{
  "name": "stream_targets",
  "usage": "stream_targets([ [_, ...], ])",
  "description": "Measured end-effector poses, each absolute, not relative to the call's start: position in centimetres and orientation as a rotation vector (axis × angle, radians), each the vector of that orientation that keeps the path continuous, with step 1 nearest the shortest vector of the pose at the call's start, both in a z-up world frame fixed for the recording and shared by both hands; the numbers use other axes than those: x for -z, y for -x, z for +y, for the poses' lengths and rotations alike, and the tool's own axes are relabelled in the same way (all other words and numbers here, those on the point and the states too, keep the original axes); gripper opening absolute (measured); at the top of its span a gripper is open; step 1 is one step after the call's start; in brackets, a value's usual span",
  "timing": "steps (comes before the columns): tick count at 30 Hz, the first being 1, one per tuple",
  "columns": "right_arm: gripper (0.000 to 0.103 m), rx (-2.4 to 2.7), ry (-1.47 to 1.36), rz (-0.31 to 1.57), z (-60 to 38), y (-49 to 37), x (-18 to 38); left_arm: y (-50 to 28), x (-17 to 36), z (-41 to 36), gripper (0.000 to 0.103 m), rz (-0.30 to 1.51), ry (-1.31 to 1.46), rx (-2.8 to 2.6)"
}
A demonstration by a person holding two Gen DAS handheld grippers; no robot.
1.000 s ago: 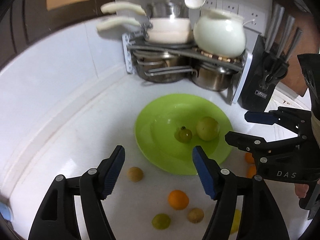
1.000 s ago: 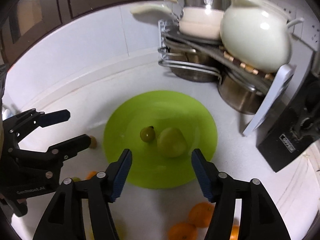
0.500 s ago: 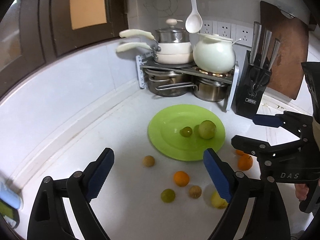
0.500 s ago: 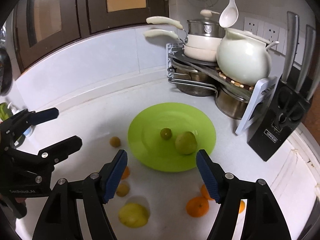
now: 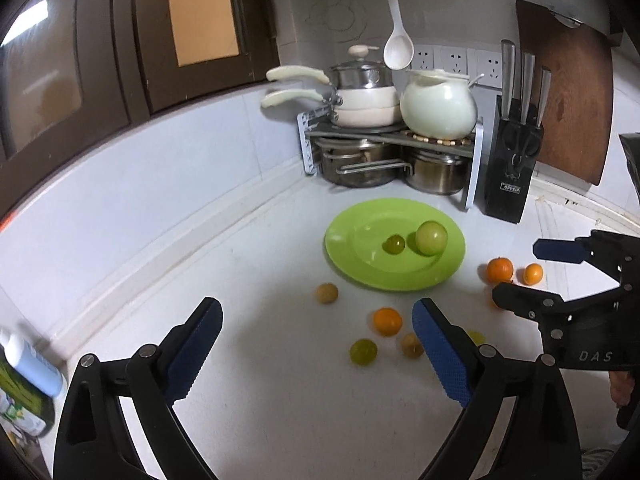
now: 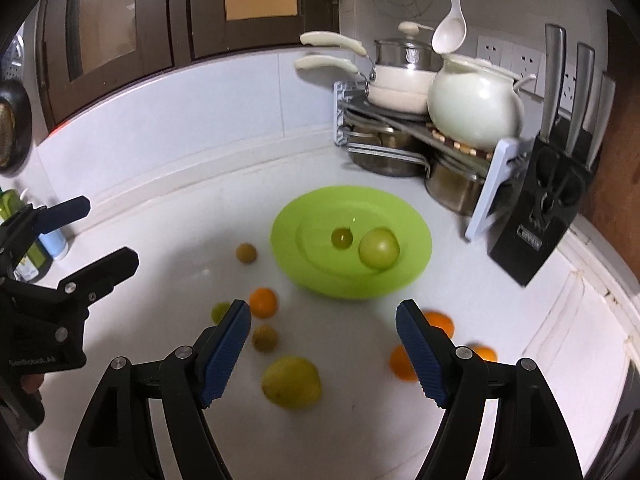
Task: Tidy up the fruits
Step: 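Lift both open grippers away from the plate toward the remaining fruits, then grasp a green lime with the left gripper while the right gripper grasps the yellow pomelo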
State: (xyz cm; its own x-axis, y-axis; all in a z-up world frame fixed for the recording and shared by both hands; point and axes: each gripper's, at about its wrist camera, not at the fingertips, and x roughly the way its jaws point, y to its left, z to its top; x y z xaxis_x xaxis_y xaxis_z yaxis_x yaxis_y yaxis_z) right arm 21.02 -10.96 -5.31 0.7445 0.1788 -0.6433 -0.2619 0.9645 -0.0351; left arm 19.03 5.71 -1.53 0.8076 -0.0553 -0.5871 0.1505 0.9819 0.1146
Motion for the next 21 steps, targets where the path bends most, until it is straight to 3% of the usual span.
stream_targets([
  [21, 0.075, -0.248, 0.130, 0.923, -9.6, -21.6, 11.7, -20.7, 8.7, 6.4, 0.097, 0.806, -0.165, 0.152],
])
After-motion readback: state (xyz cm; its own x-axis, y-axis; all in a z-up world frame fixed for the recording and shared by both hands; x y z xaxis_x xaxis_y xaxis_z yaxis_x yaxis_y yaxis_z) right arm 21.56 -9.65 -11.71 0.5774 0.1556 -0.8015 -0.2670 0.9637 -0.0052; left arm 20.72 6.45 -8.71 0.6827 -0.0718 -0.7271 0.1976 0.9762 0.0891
